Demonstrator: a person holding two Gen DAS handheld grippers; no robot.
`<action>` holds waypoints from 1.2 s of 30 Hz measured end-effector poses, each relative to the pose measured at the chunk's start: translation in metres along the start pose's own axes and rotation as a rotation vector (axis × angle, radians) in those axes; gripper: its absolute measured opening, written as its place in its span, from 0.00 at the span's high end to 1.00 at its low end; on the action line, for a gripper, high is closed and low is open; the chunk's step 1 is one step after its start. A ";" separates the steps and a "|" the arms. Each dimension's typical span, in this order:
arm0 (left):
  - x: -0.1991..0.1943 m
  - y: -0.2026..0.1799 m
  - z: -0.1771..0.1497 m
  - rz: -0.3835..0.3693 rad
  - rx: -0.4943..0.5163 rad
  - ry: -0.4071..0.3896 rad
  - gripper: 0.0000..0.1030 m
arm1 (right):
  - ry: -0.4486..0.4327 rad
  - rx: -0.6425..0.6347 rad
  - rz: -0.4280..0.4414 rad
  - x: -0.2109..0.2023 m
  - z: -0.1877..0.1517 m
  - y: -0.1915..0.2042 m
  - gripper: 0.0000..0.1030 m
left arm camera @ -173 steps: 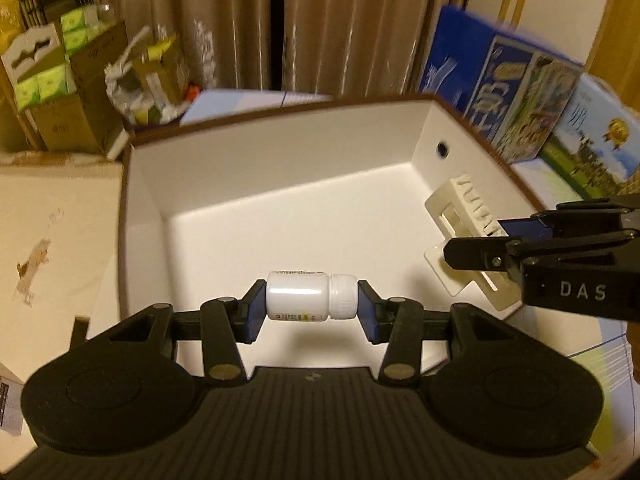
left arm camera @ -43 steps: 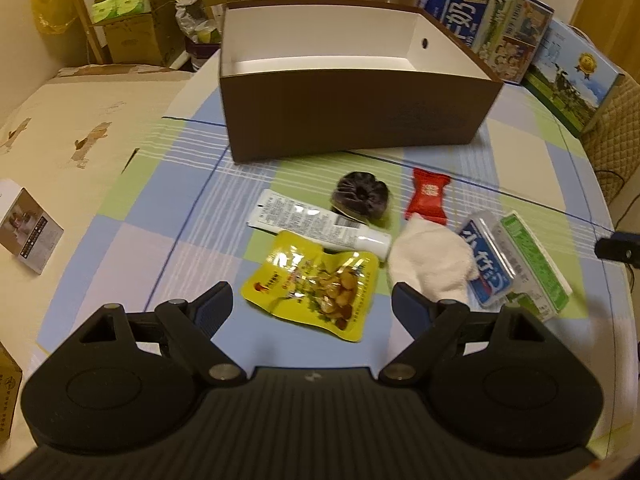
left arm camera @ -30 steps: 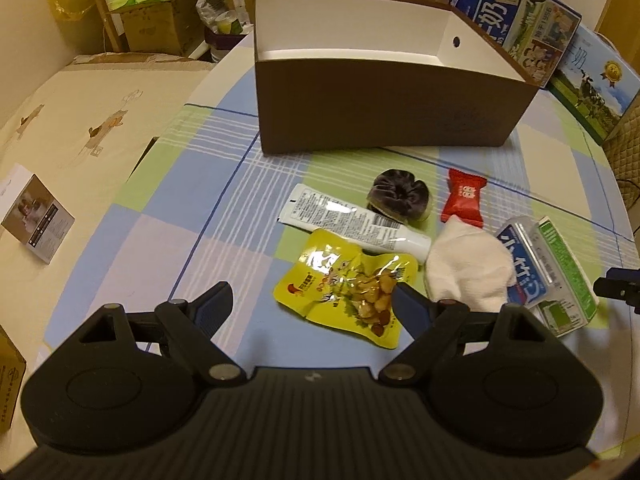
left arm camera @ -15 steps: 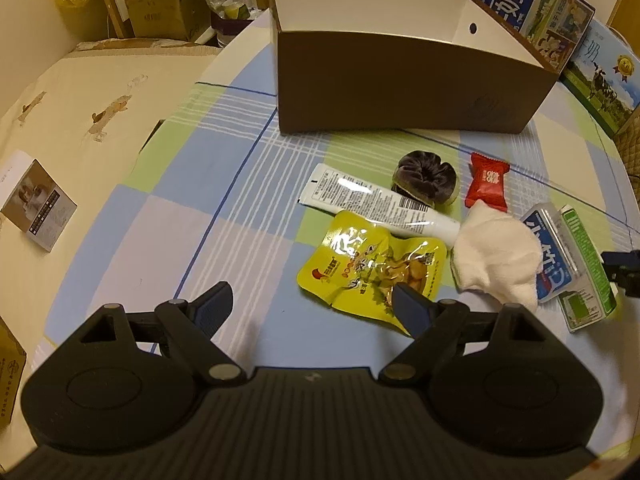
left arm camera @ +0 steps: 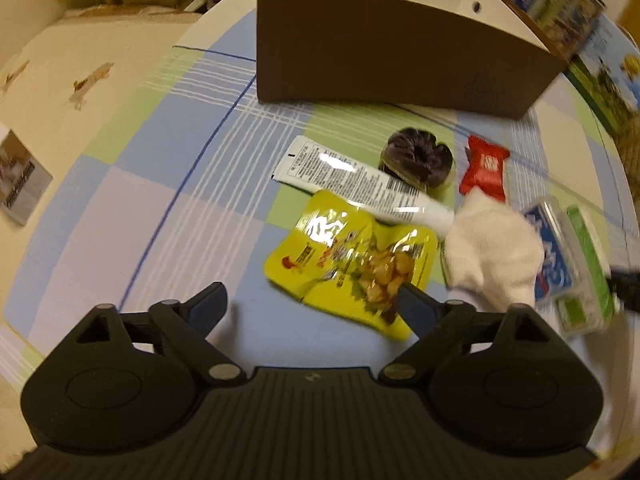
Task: Organize objects
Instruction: 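Grasp the white medicine box with the right tool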
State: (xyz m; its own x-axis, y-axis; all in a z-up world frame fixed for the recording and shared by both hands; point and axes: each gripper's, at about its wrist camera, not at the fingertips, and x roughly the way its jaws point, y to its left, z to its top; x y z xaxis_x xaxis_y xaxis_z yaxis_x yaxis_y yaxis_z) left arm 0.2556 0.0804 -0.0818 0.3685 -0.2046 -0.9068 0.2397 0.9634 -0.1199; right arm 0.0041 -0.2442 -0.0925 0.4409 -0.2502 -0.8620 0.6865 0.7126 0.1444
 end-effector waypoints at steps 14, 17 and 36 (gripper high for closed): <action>0.037 -0.014 0.039 0.044 -0.096 0.011 0.09 | -0.006 0.098 -0.053 -0.020 -0.022 -0.021 0.77; 0.039 -0.014 0.032 0.068 -0.057 0.026 0.09 | -0.007 0.104 -0.054 -0.022 -0.025 -0.022 0.77; -0.015 0.030 -0.028 0.026 0.110 0.010 0.09 | 0.005 0.081 -0.041 -0.024 -0.027 -0.019 0.77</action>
State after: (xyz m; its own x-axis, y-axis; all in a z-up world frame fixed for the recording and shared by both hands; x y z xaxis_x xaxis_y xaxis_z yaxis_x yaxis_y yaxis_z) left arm 0.2320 0.1175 -0.0831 0.3672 -0.1775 -0.9131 0.3273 0.9435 -0.0518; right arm -0.0352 -0.2337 -0.0876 0.4090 -0.2747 -0.8702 0.7484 0.6466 0.1477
